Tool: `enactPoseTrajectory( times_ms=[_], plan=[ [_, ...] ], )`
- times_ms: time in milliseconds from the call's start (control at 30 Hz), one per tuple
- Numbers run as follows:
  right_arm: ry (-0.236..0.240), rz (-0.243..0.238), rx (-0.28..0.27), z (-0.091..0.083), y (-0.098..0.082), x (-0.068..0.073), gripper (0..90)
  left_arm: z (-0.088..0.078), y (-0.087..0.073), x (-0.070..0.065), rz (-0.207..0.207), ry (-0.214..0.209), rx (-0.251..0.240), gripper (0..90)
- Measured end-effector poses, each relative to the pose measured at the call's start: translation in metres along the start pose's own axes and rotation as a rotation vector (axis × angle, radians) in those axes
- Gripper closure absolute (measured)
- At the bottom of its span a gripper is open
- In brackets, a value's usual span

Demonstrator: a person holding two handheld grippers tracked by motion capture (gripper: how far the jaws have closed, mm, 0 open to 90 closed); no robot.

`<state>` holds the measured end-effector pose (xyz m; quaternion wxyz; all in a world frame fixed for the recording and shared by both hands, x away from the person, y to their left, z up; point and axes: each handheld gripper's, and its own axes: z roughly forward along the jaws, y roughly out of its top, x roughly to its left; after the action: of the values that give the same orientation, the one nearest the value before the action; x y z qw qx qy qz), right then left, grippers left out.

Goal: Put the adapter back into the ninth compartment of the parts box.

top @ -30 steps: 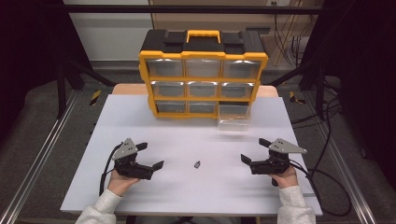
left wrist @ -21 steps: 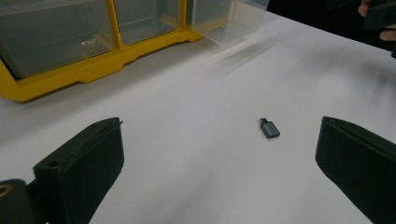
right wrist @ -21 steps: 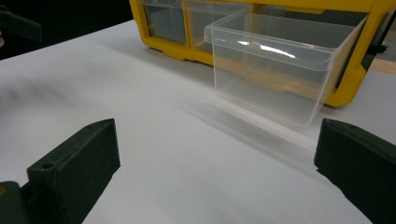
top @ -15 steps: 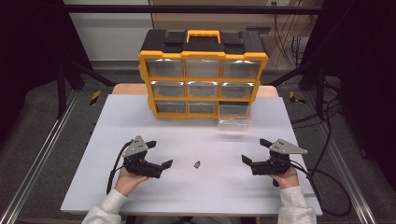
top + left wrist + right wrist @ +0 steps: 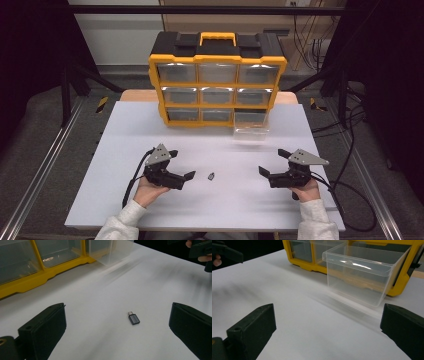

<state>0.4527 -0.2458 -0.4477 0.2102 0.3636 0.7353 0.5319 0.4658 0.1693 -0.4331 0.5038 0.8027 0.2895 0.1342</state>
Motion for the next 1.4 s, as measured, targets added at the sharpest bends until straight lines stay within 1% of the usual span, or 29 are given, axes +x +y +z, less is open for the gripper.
enactPoseTrajectory(
  times_ms=[233,300,433,1100,1300,1400],
  plan=[
    [0.004,0.000,-0.006,0.000,0.000,0.000,0.7,0.010,0.006,-0.005,0.006,-0.008,0.004,0.4],
    [0.007,-0.001,-0.006,0.000,0.000,0.000,0.7,0.013,0.007,-0.007,0.012,-0.011,0.011,0.4],
    [0.009,-0.005,-0.003,0.000,0.000,0.000,0.7,0.020,0.008,-0.010,0.011,-0.016,0.019,0.4],
    [0.016,-0.015,0.011,0.001,-0.001,0.001,0.7,0.056,0.007,-0.023,-0.005,-0.037,0.094,0.5],
    [0.018,-0.017,0.019,0.002,-0.002,0.001,0.7,0.066,0.005,-0.027,-0.010,-0.034,0.120,0.5],
    [0.018,-0.016,0.018,0.002,-0.001,0.001,0.7,0.070,0.004,-0.030,-0.003,-0.025,0.134,0.7]
  ],
)
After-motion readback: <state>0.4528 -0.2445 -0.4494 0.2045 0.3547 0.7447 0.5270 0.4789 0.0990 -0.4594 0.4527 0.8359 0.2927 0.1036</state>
